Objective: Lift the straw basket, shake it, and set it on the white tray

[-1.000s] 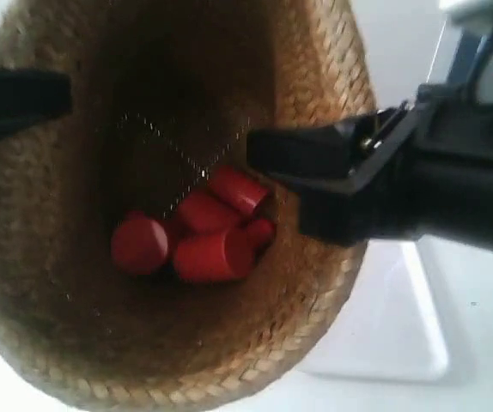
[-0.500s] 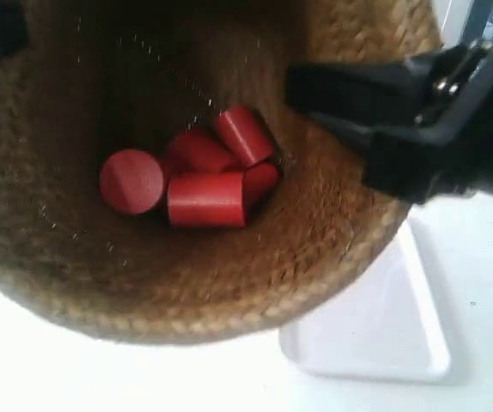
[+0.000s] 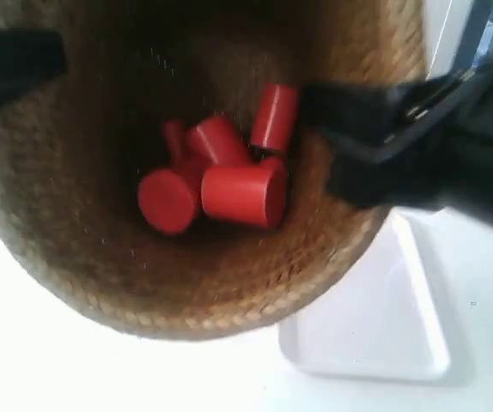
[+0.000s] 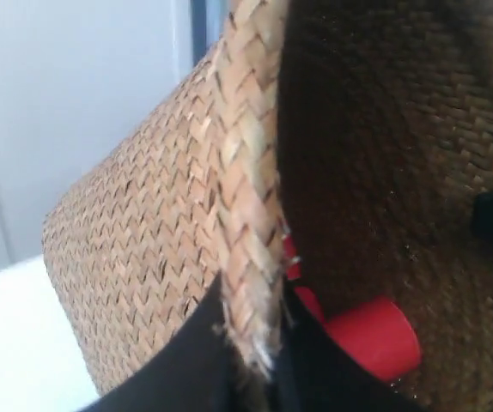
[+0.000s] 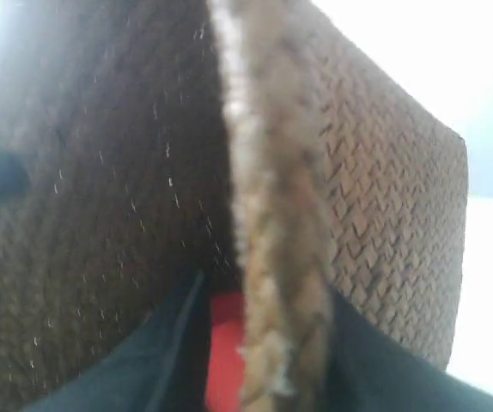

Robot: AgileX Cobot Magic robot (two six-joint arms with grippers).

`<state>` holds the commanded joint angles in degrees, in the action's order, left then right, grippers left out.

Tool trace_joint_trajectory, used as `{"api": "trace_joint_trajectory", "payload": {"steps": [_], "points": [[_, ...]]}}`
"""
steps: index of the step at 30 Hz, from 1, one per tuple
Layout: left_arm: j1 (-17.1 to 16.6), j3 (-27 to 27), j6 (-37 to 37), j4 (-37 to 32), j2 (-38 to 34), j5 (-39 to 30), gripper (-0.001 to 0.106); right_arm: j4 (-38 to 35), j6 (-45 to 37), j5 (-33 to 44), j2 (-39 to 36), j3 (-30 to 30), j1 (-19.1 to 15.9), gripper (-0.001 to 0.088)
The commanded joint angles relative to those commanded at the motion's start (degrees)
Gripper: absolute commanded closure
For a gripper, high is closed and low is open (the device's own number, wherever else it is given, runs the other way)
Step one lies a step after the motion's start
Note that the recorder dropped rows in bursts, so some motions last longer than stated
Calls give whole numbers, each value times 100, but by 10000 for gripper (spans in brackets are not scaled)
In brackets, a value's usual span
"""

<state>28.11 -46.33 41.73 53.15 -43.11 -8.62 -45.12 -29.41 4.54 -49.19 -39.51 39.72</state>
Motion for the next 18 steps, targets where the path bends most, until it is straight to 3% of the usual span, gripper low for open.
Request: {"api": "trace_joint_trajectory", "payload": {"steps": [2,4,8,10,13,15,18], "points": [[0,-392,25,-10,231,-490,1053,-25,0,744,303,-311,79,868],[0,-401,240,-131,317,-413,1053,42,-186,608,443,-264,149,868],[0,244,350,-102,-350,476,1053,65,-398,-1614,-265,501,135,868],[0,98,304,-68,-250,139,1053,56,-193,-1273,-161,273,150,868],[0,-374,316,-71,180,-707,1053,149,-193,81,394,-303,250,868],[0,-297,445,-89,263,-309,1053,192,-278,-66,394,-250,273,868],[0,132,390,-52,-235,440,1053,196,-363,-1118,-278,194,244,868]]}}
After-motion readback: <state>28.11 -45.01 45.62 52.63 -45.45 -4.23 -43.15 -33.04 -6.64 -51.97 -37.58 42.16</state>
